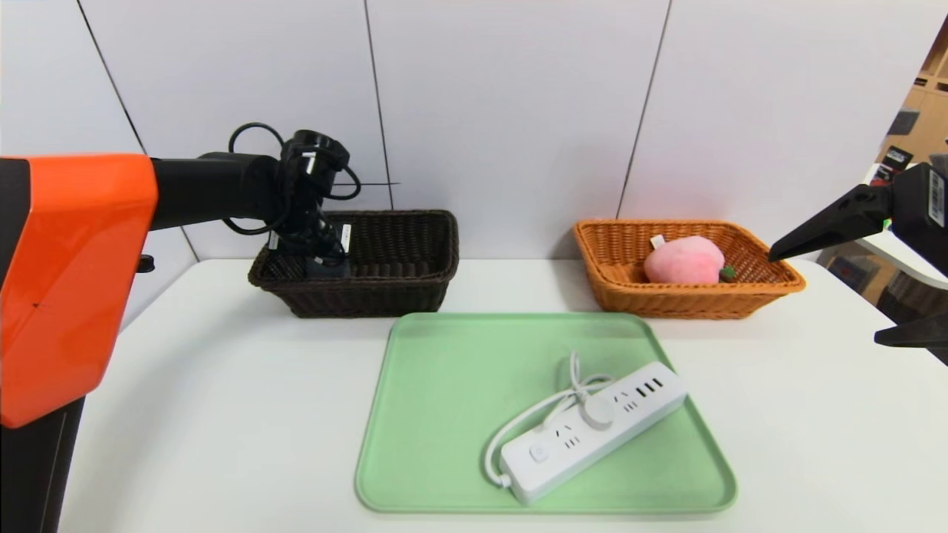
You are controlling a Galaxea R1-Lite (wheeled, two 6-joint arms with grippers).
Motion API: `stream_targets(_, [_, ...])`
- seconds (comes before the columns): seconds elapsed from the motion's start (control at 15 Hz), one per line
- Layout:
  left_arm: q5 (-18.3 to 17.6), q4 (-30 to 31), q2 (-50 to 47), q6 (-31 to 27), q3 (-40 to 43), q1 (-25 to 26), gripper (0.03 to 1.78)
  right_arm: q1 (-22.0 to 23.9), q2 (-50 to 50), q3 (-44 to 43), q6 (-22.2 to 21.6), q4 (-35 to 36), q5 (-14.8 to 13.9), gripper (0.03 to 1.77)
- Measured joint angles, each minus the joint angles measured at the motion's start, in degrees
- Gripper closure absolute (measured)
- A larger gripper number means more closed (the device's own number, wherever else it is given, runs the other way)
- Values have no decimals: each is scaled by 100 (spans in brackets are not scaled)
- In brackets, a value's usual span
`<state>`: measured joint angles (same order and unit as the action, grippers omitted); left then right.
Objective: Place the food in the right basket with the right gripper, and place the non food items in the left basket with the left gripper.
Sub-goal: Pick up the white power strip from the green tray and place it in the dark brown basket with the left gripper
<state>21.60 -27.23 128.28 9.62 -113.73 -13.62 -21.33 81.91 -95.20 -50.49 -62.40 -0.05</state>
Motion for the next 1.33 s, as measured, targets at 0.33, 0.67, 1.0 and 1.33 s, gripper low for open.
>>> stream_targets(0.33, [-355,-10,-325,57,0,-137,29,4,-22,30,-2,2,56,10])
stream_targets(0.67, [-739,-189,-1150,-15,9,-931,20,15,-101,77,-2,2,54,10])
stream_targets(1.0, [-777,-870,-1709,-535,83,-2039,16,98,-283,105,-107,0,65,10])
stream_targets(1.33, [-848,-1122,-1801,-1187,227,-2748,14,240,-539,123,2,-2,-5,10])
